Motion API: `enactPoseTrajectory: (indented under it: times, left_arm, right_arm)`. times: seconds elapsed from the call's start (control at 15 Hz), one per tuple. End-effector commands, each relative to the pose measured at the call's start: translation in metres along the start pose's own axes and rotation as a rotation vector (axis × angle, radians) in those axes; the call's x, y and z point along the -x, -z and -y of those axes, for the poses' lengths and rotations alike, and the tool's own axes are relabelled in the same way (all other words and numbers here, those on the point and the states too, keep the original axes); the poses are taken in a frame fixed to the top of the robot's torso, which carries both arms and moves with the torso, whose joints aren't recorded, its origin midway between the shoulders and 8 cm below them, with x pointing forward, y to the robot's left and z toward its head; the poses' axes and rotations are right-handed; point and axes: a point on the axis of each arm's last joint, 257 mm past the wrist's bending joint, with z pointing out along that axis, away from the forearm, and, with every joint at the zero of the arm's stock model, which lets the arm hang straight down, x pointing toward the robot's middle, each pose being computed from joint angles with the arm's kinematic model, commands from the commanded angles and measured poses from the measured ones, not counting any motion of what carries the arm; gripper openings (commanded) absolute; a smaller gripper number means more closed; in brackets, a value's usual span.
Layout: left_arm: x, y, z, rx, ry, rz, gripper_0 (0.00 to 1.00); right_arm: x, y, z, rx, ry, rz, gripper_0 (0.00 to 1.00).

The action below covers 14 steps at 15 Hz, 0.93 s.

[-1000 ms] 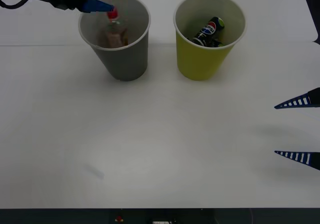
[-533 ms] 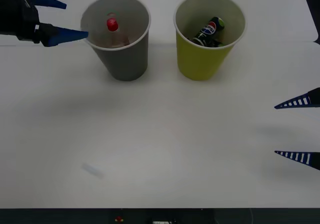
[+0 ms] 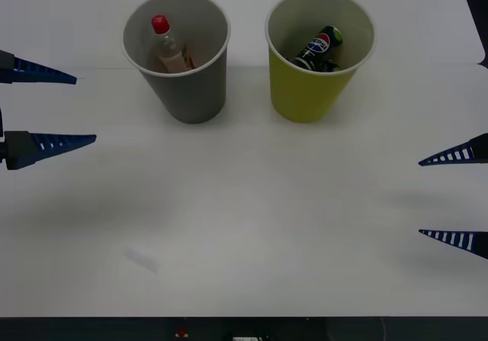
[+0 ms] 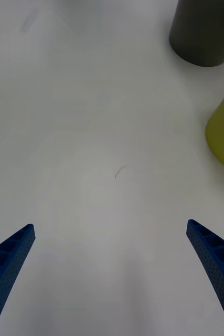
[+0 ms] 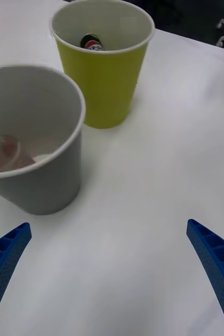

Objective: Put the can into the green bin and the plastic bottle into the gray bin

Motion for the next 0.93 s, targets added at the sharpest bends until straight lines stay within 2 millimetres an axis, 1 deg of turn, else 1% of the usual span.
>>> enactPoseTrajectory:
  times: [0.07, 0.2, 0.4, 0.67, 0.93]
  left_arm:
    - [-0.031, 0.014, 0.026, -0.038, -0.058, -0.029, 1.0]
    - [-0.052, 0.023, 0.04, -0.059, -0.108, -0.054, 1.0]
    - [-0.074, 0.033, 0.055, -0.087, -0.169, -0.085, 1.0]
    - [-0.093, 0.038, 0.063, -0.095, -0.238, -0.116, 1.0]
    - [-0.108, 0.041, 0.074, -0.112, -0.228, -0.147, 1.0]
  right_arm:
    - [0.0, 0.0, 0.0, 0.0, 0.0, 0.0, 1.0]
    - [0.0, 0.0, 0.0, 0.0, 0.0, 0.0, 1.0]
    - [0.0, 0.0, 0.0, 0.0, 0.0, 0.0, 1.0]
    - [0.0, 0.0, 0.0, 0.0, 0.0, 0.0, 1.0]
    - [0.0, 0.0, 0.0, 0.0, 0.0, 0.0, 1.0]
